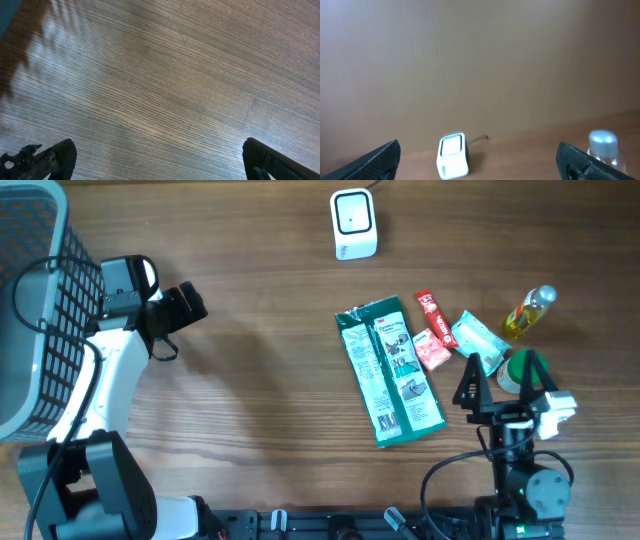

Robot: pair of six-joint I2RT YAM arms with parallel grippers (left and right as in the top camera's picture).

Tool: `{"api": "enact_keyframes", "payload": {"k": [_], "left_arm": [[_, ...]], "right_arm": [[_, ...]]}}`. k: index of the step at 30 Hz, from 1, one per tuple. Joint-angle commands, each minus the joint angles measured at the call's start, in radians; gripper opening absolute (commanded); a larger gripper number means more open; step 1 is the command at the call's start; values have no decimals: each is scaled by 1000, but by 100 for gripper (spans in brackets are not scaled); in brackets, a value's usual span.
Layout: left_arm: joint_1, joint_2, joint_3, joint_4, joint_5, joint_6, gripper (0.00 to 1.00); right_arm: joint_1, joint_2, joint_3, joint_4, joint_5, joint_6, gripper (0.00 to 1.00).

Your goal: Scan the item barcode

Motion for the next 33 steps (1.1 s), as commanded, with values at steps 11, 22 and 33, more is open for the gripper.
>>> {"api": "enact_keyframes", "payload": {"k": [11,22,33], "left_arm": [[5,3,2,3,-6,12,100],[5,3,2,3,-6,12,100],[-17,-451,2,-95,-6,12,100]], "right_arm": [[8,-13,-4,-241,-74,-166,100],[8,-13,-4,-241,-75,-166,100],[8,-13,-4,-241,-74,-166,100]]}}
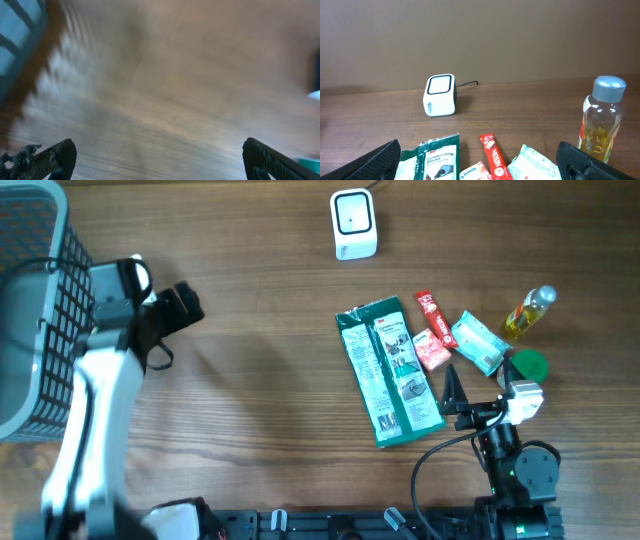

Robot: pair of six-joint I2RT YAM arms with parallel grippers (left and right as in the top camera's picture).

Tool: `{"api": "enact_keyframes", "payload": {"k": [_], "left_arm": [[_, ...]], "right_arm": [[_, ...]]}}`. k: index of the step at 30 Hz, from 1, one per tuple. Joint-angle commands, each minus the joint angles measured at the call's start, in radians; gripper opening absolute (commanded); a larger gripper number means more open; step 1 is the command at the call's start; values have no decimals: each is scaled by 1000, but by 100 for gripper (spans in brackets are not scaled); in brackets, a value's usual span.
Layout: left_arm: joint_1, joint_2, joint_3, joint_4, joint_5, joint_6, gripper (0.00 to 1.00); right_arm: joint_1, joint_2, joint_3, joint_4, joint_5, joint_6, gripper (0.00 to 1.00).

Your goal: Scan the item barcode

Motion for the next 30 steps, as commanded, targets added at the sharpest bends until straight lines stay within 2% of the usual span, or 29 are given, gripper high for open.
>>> {"api": "enact_keyframes", "payload": {"k": [1,5,13,17,22,27,30], "left_arm": [[-6,-336,6,-5,-4,12,100],[-6,-604,6,-5,-3,12,100],[-10,-925,-18,-48,-4,12,100],[-10,-1148,-130,-80,-3,1,100],[-42,-1324,-295,-60,0,2,100],[-86,-1392,-455,175,9,2,100],[-86,-1392,-546,391,24,2,100]], "right_arm": [[5,-10,-1,2,-17,-17,100],[5,-10,-1,2,-16,-18,100],[5,-10,-1,2,-16,-17,100],[5,-10,-1,2,-17,-18,100],[5,-10,-1,2,-16,-18,100],[5,-10,-1,2,-17,-18,99],[5,-10,-1,2,-17,-18,100]]}}
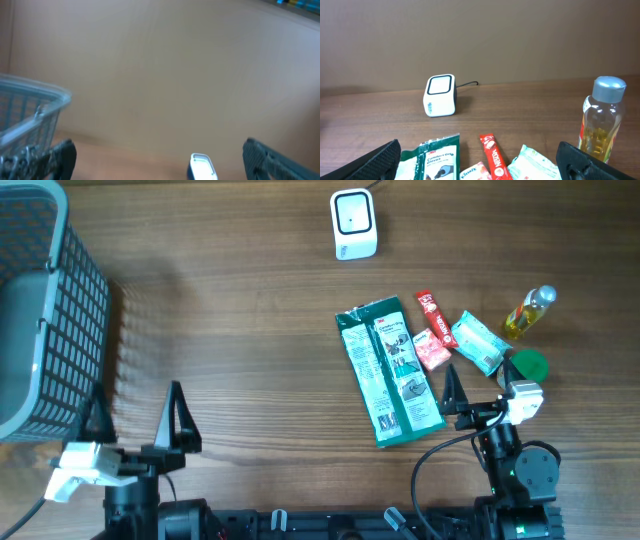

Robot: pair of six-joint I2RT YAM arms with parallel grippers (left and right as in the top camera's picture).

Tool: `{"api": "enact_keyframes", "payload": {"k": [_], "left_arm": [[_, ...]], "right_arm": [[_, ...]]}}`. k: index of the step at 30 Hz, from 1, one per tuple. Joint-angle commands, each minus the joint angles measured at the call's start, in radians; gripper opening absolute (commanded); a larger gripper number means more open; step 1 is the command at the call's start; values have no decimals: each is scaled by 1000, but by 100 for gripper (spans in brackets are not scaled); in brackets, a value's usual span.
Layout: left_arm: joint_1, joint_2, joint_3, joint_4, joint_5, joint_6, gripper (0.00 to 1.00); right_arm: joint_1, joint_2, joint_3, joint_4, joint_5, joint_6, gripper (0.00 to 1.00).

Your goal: Scan the item barcode

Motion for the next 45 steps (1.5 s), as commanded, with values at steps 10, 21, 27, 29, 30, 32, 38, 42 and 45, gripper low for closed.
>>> {"api": "enact_keyframes", "payload": {"k": [10,21,27,29,30,32,38,42,45], "left_arm": [[-5,-12,-391,640,21,2,100],[-4,-12,-565,640,-43,-2,100],[-4,-12,-576,503,-43,0,100],[-4,-12,-576,416,-42,18,100],[-4,-12,-576,376,-41,42,100],[-4,-12,-576,320,-26,103,100],[-4,-12,-576,220,-3,243,100],[-4,-12,-576,222,-5,241,100],[-4,-12,-576,223,-5,241,100]], "right_arm": [[5,-9,-1,3,-16,-18,100],[5,-9,-1,3,-16,-18,100],[5,-9,-1,3,-16,-18,100],[5,-9,-1,3,-16,-17,100],[5,-9,-1,3,-16,-18,100],[5,-9,-1,3,-16,-18,100],[5,-9,-1,3,-16,-18,100],[5,-9,-1,3,-16,-17,99],[5,-9,-1,3,-16,-17,100]]}}
